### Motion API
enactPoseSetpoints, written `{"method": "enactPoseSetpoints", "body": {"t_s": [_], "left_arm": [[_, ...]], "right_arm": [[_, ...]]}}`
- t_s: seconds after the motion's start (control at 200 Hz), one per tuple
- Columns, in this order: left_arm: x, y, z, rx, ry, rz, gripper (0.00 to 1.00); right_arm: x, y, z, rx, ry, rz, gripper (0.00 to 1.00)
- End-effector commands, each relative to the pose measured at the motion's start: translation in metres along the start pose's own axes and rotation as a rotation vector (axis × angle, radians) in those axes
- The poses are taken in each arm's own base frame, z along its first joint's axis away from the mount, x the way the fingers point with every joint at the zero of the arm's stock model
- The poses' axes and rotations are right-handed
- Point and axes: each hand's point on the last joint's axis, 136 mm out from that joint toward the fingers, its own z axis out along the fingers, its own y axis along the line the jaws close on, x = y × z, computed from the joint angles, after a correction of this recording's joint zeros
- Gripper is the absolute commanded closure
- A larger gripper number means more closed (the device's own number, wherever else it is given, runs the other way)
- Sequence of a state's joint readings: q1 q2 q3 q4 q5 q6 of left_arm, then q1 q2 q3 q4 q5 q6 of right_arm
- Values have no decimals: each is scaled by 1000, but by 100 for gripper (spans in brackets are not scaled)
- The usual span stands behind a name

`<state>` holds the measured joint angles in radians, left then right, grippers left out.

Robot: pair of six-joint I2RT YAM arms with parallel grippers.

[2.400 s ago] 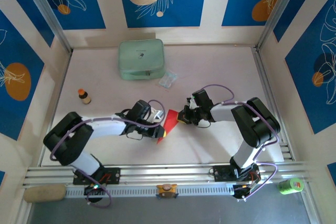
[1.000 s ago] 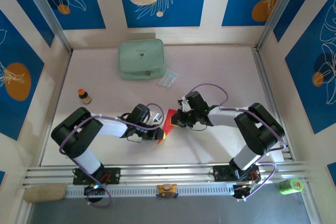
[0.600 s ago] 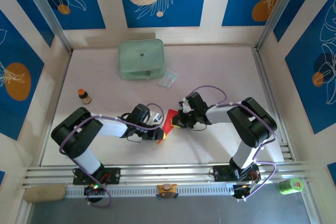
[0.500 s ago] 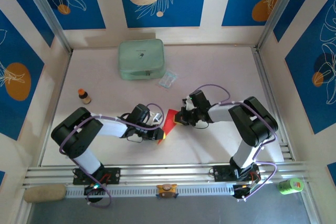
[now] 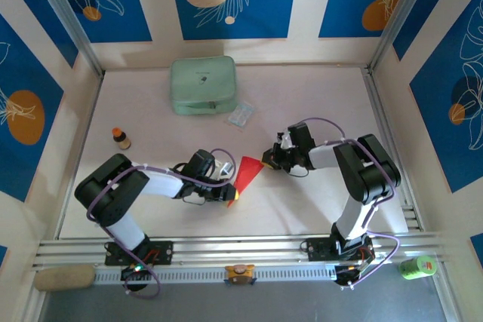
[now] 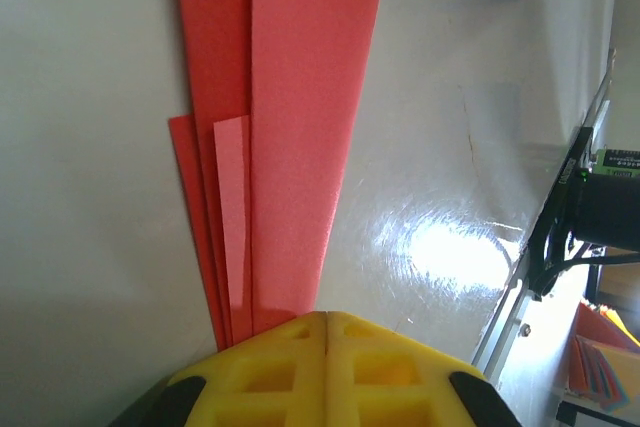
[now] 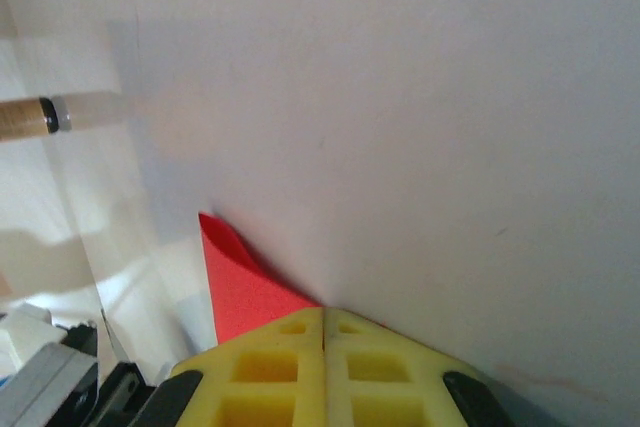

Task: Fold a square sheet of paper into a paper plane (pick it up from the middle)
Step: Fold the wing for the fifth time at the center of the table.

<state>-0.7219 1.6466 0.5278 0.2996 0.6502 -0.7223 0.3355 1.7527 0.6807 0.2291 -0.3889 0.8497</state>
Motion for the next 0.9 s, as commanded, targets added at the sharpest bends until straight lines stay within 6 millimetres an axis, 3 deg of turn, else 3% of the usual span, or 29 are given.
{"method": "enactPoseSetpoints", "body": {"t_s": [0.0, 0.275, 0.525, 0.66, 0.74, 0.835, 0.89], "left_arm": [[18, 24, 4, -64, 42, -69, 100], [16, 27, 3, -88, 36, -86, 100], [-7, 4, 0, -47, -34, -80, 100], [-17, -27, -6, -22, -39, -31, 94], [-26, -38, -22, -49, -89, 14, 83], [-31, -33, -43, -145, -130, 71, 70], [-33, -24, -51, -201, -123, 94, 68]], "right_arm": [[-19, -4, -5, 10, -49, 17, 95], [-25, 19, -41, 9, -124, -28, 91], [14, 30, -53, -4, -103, -49, 82], [42, 24, -47, 24, -65, -30, 77], [58, 20, -43, 42, -48, -26, 73], [71, 19, -37, 57, -29, -21, 70], [75, 19, -34, 67, -18, -21, 70]]}}
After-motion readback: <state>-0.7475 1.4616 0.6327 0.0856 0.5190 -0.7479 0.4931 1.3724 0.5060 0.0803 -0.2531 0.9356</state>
